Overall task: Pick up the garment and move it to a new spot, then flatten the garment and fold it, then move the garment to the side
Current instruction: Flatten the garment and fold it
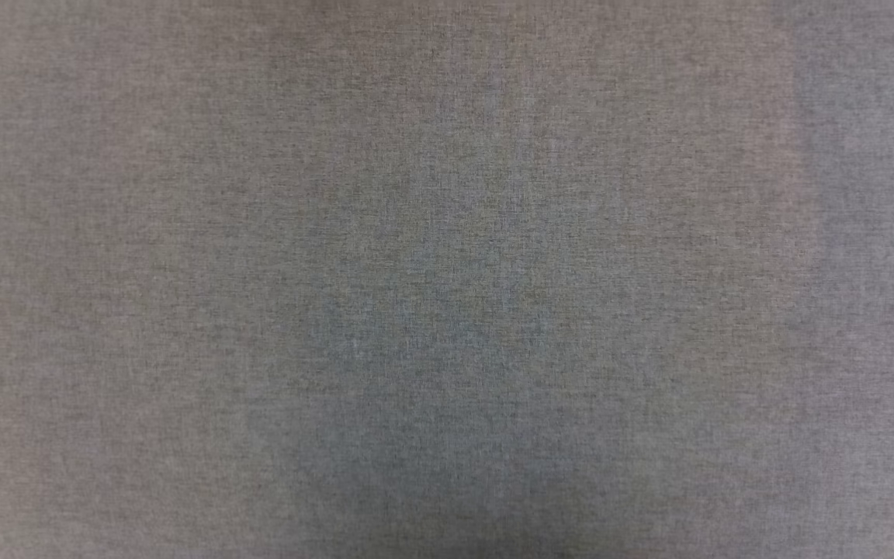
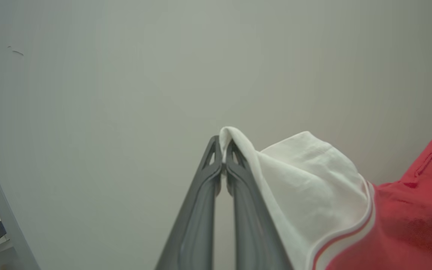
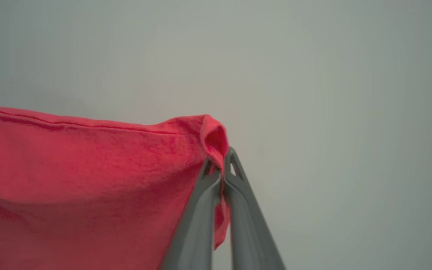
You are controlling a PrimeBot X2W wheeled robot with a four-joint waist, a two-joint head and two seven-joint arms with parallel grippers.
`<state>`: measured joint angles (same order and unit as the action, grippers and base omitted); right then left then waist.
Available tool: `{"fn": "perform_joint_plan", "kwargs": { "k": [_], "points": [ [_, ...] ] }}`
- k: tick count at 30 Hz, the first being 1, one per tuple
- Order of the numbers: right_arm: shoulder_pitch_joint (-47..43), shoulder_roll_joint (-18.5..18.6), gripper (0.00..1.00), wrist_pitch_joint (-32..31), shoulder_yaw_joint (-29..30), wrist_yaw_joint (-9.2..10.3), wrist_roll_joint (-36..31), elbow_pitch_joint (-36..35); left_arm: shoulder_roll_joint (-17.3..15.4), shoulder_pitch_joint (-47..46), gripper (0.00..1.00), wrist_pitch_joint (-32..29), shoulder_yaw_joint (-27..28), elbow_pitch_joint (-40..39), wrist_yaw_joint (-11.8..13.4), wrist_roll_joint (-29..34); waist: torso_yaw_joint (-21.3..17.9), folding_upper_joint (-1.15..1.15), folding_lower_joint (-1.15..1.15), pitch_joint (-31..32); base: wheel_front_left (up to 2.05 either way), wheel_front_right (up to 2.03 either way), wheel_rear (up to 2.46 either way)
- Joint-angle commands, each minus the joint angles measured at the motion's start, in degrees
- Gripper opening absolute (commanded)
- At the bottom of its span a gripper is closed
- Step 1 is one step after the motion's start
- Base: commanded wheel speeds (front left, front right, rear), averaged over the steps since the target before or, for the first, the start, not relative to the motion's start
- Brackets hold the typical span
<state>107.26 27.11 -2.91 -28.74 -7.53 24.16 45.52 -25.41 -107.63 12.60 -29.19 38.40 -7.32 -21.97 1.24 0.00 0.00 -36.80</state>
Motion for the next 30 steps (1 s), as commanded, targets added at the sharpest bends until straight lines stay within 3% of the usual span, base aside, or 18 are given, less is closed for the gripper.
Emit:
{"fn": "perform_joint_plan", "kwargs": {
  "k": [1, 8, 14, 24, 30],
  "points": [
    [-2.4, -0.4, 0.00, 1.2, -1.3, 0.04, 1.2, 0.8, -0.5, 2.6, 0.00, 0.7, -0.7, 0.7, -0.2, -1.1, -0.1, 0.00, 0.00, -0.7, 0.00, 0.00, 0.00],
    [-11.3, -0.7, 0.00, 5.8, -7.2, 0.04, 7.0, 1.1, -1.8, 14.0, 0.00, 2.2, -3.1, -0.2, -0.2, -3.8, -0.4, 0.00, 0.00, 0.4, 0.00, 0.00, 0.00],
    [-21.3, 2.2, 0.00, 8.2, -13.1, 0.04, 13.3, -3.1, -2.7, 27.8, 0.00, 2.4, -2.4, -6.8, 0.2, -4.7, 0.0, 0.00, 0.00, 3.7, 0.00, 0.00, 0.00],
    [-39.6, 8.2, 0.00, 10.3, -19.8, 0.04, 20.3, -11.7, -4.7, 57.3, 0.00, 2.4, 0.3, -23.2, 5.2, -4.9, 0.5, 0.00, 0.00, 12.4, 0.00, 0.00, 0.00],
    [-51.4, 12.1, 0.00, 10.4, -20.7, 0.04, 22.6, -16.3, -4.4, 73.3, 0.00, 2.4, -1.0, -29.5, 8.6, -5.2, 1.5, 0.00, 0.00, 18.2, 0.00, 0.00, 0.00]
  ]
}}
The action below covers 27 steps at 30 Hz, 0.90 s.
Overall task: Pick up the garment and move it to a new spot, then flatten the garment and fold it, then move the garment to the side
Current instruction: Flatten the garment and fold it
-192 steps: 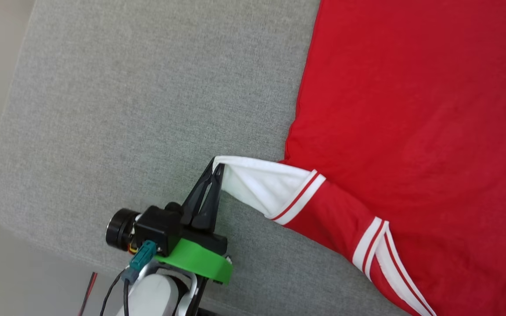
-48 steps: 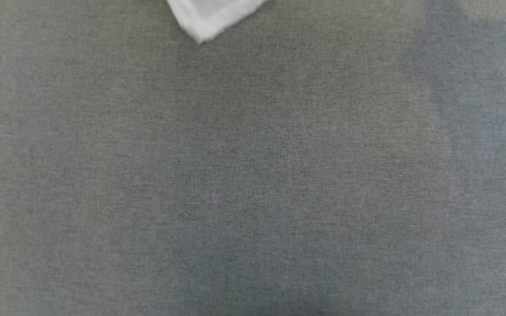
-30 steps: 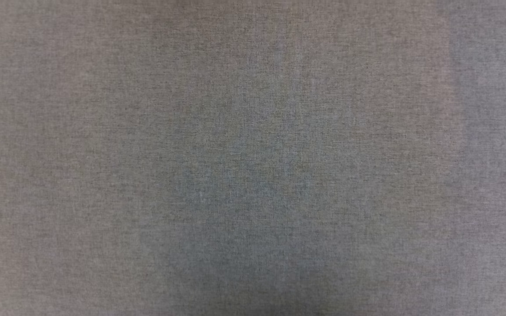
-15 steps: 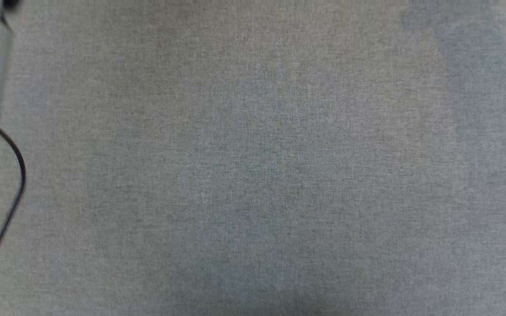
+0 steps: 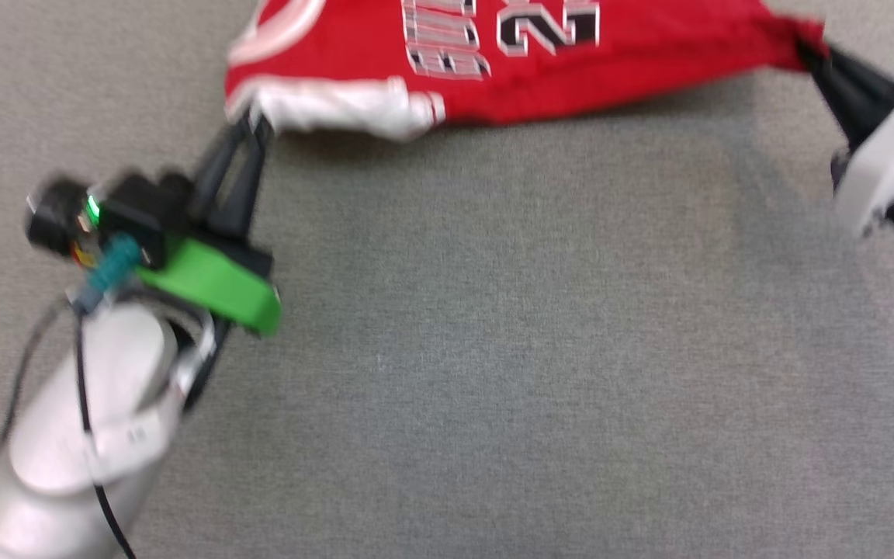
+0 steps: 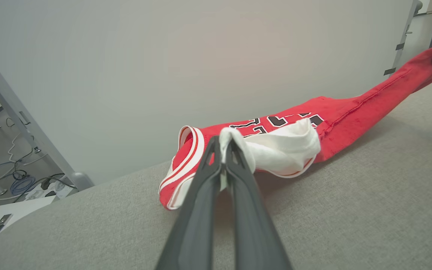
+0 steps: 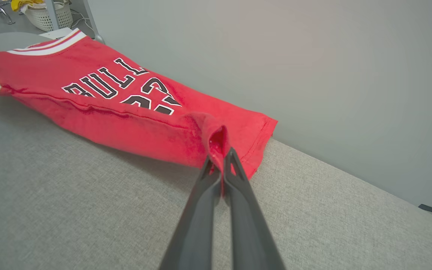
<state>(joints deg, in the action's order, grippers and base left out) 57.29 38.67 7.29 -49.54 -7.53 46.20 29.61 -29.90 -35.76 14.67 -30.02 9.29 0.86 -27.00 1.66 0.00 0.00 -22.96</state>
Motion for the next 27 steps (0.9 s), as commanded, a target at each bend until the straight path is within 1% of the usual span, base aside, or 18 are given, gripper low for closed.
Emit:
{"fn": "perform_joint_plan", "kwargs": {
  "k": [1, 6, 12, 19, 21, 22, 27],
  "points": [
    [-3.3, 1.2, 0.00, 0.3, 0.3, 0.04, 0.8, -1.0, 0.1, 3.6, 0.00, 0.3, -0.6, -0.9, 0.8, -0.3, 1.3, 0.00, 0.00, 5.1, 0.00, 0.00, 0.00],
    [-14.3, 4.1, 0.00, 0.3, 1.0, 0.04, 1.3, -3.9, 0.9, 14.7, 0.00, 0.3, -2.3, -2.6, 2.6, -1.6, 2.5, 0.00, 0.00, 9.8, 0.00, 0.00, 0.00],
    [-26.2, 5.6, 0.00, -0.2, 3.5, 0.04, 1.1, -6.3, 0.6, 24.9, 0.00, 0.3, -3.9, -2.8, 3.4, -3.7, 3.1, 0.00, 0.00, 14.3, 0.00, 0.00, 0.00],
    [-39.1, 6.1, 0.00, -1.7, 7.9, 0.04, 1.2, -9.0, 0.0, 35.5, 0.00, -0.6, -5.1, -5.1, 5.2, -6.9, 3.1, 0.00, 0.00, 18.3, 0.00, 0.00, 0.00],
    [-42.7, 6.1, 0.00, -2.3, 9.7, 0.04, 1.3, -9.6, -0.5, 37.9, 0.00, -0.8, -5.1, -5.9, 6.0, -7.6, 3.2, 0.00, 0.00, 19.3, 0.00, 0.00, 0.00],
    [-46.2, 6.0, 0.00, -2.8, 11.3, 0.04, 0.9, -10.4, -0.9, 40.3, 0.00, -1.3, -5.1, -6.7, 6.4, -8.6, 3.1, 0.00, 0.00, 20.2, 0.00, 0.00, 0.00],
    [-55.0, 4.9, 0.00, -4.7, 16.5, 0.04, 0.3, -13.1, -1.7, 46.0, 0.00, -2.6, -6.2, -8.9, 7.3, -10.5, 2.7, 0.00, 0.00, 21.8, 0.00, 0.00, 0.00]
  ]
}}
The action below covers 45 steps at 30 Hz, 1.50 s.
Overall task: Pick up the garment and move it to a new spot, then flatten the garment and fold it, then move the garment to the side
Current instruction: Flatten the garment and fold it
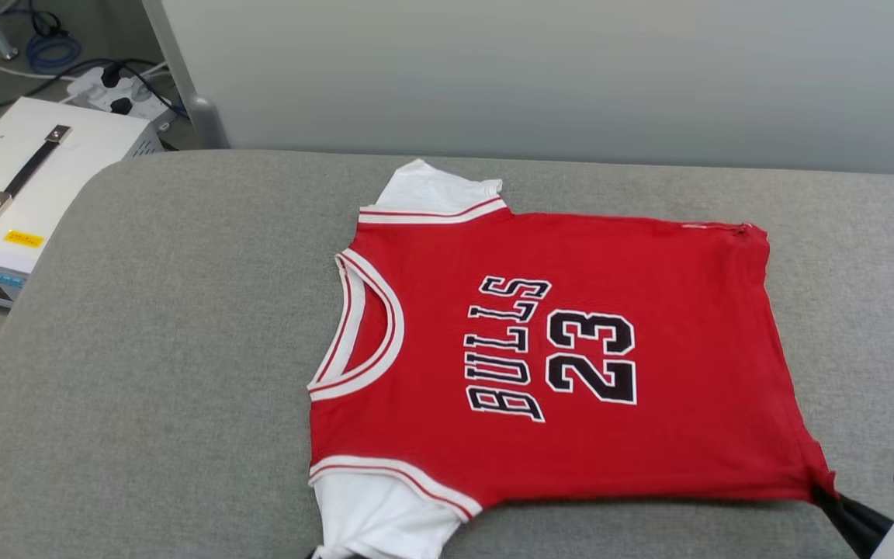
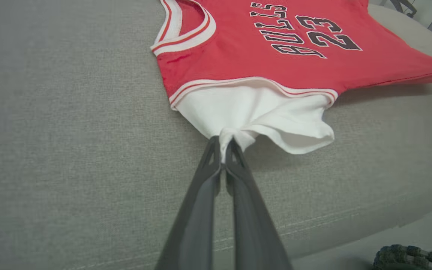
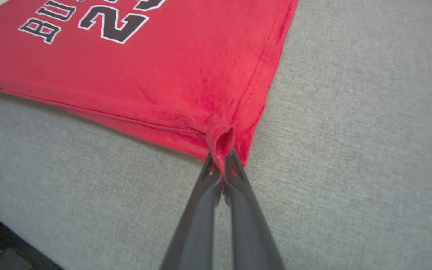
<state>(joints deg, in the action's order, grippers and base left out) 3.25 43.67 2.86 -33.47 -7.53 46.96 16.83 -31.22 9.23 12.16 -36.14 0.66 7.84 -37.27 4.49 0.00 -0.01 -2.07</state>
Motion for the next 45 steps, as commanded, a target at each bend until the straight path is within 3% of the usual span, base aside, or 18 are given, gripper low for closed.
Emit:
{"fn": "perform_joint_plan", "kwargs": {
  "k": [1, 9, 23, 35, 45],
  "points": [
    [-2.3, -0.3, 0.00, -0.6, 1.3, 0.04, -0.8, -0.9, -0.3, 1.9, 0.00, -0.4, -0.4, -0.6, 0.4, -0.6, -0.2, 0.00, 0.01, 1.1, 0.00, 0.00, 0.00],
    [-9.7, -2.5, 0.00, -4.9, 9.5, 0.04, -4.3, -6.2, -1.4, 3.3, 0.00, -1.9, -1.2, -1.9, 0.8, -0.7, -0.3, 0.00, 0.01, 1.3, 0.00, 0.00, 0.00],
    [-6.2, -6.7, 0.00, -9.9, 19.3, 0.04, -7.9, -12.4, -2.8, -17.5, 0.00, -4.2, -0.9, 3.9, -6.2, 5.1, -0.9, 0.00, 0.01, -3.4, 0.00, 0.00, 0.00],
    [4.3, -7.1, 0.00, -12.3, 19.7, 0.04, -7.7, -11.8, -0.1, -36.1, 0.00, -4.0, -1.0, 16.4, -12.5, 7.2, -2.8, 0.00, 0.01, -13.0, 0.00, 0.00, 0.00],
    [12.6, -7.6, 0.00, -14.0, 15.0, 0.04, -7.8, -5.7, 4.6, -45.3, 0.00, -2.1, -5.1, 32.1, -14.8, 7.7, -3.0, 0.00, 0.01, -18.3, 0.00, 0.00, 0.00]
  ]
}}
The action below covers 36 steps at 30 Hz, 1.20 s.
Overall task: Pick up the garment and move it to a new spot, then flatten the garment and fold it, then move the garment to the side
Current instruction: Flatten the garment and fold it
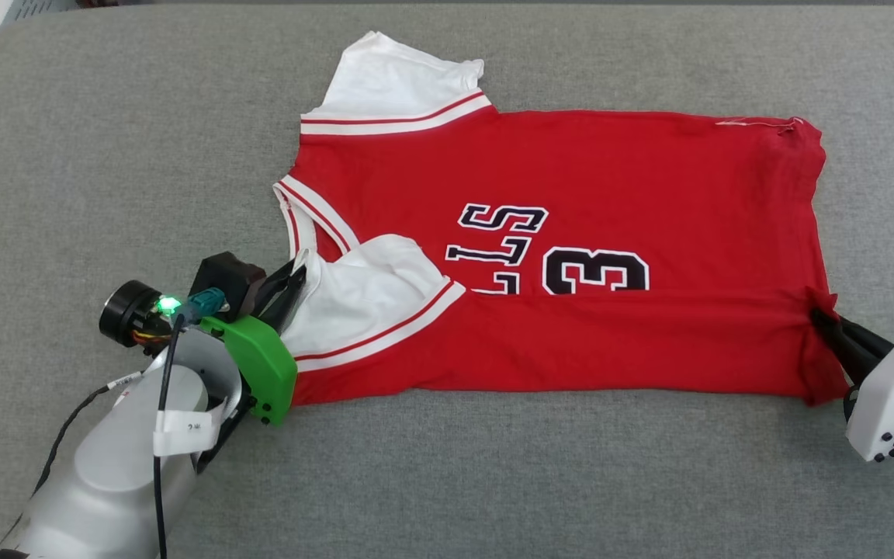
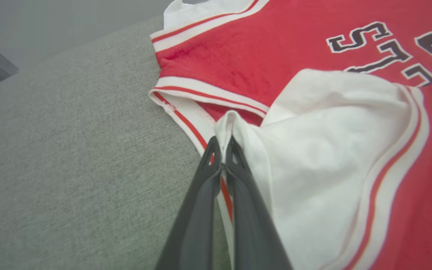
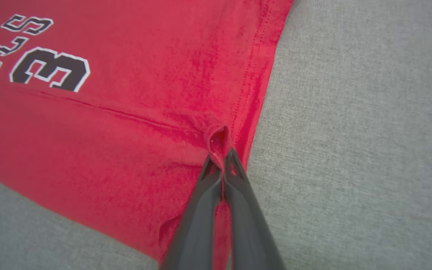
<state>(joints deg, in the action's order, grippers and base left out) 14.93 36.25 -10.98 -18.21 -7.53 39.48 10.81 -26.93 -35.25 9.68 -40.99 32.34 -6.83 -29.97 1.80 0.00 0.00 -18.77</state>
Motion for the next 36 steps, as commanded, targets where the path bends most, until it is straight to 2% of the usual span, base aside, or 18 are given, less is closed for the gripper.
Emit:
{"fn": "perform_joint_plan", "kwargs": {
  "k": [1, 9, 10, 11, 12, 18, 22, 26, 29, 33, 36],
  "points": [
    [1.3, -0.3, 0.00, 0.1, -0.7, 0.04, -0.4, 0.9, 0.8, -1.2, 0.00, 0.7, -0.9, 2.1, -0.3, 0.3, -0.3, 0.00, 0.00, -1.8, 0.00, 0.00, 0.00],
    [2.5, -0.8, 0.00, 2.5, -3.1, 0.04, 0.2, 3.5, 3.1, -2.1, 0.00, 3.4, -4.8, 10.1, -0.6, -2.0, -0.5, 0.00, 0.00, -0.7, 0.00, 0.00, 0.00],
    [2.5, -0.8, 0.29, 2.7, -3.1, 0.04, 0.4, 3.5, 3.0, -2.2, 0.09, 3.7, -4.9, 10.5, -0.6, -2.2, -0.4, 0.00, 0.00, -0.4, 0.00, 0.00, 0.00],
    [2.4, -0.8, 0.91, 3.1, -3.1, 0.04, 0.5, 3.4, 3.0, -2.3, 0.56, 4.0, -5.0, 10.9, -0.6, -2.5, -0.3, 0.00, 0.00, 0.3, 0.00, 0.00, 0.00],
    [2.4, -0.8, 1.00, 3.7, -2.9, 0.04, 0.4, 3.3, 2.8, -2.5, 1.00, 4.2, -5.1, 11.0, -0.6, -2.7, -0.2, 0.00, 0.00, 0.8, 0.00, 0.00, 0.00],
    [-0.2, -0.7, 1.00, 6.6, -0.2, 0.04, -0.4, 0.3, 0.2, -4.4, 1.00, 4.6, -5.3, 8.9, -0.6, -4.4, 1.3, 0.00, 0.00, 4.6, 0.00, 0.00, 0.00],
    [-2.3, -0.7, 1.00, 6.6, 2.1, 0.04, -1.4, -2.1, -2.5, -6.4, 1.00, -0.5, -6.6, 4.9, -0.7, -8.0, 2.2, 0.00, 0.00, 6.7, 0.00, 0.00, 0.00],
    [-3.9, -1.2, 1.00, 5.6, 3.8, 0.04, -2.3, -3.8, -6.2, -9.2, 1.00, -9.0, -8.3, -0.8, -0.7, -13.2, 2.8, 0.00, 0.00, 8.0, 0.00, 0.00, 0.00],
    [-4.6, -1.5, 1.00, 4.4, 4.4, 0.04, -3.0, -4.8, -8.8, -11.0, 1.00, -18.6, -9.6, -5.3, -0.7, -19.3, 2.9, 0.00, 0.00, 8.7, 0.00, 0.00, 0.00],
    [-4.9, -1.9, 1.00, 3.2, 4.8, 0.04, -3.5, -5.6, -10.9, -12.2, 1.00, -32.6, -10.7, -9.2, -0.7, -28.5, 2.9, 0.00, 0.00, 9.1, 0.00, 0.00, 0.00],
    [-4.8, -2.1, 1.00, 2.5, 5.0, 0.04, -3.7, -6.0, -11.6, -12.5, 1.00, -40.5, -11.8, -10.8, -0.7, -32.6, 2.6, 0.00, 0.00, 9.0, 0.00, 0.00, 0.00]
  ]
}}
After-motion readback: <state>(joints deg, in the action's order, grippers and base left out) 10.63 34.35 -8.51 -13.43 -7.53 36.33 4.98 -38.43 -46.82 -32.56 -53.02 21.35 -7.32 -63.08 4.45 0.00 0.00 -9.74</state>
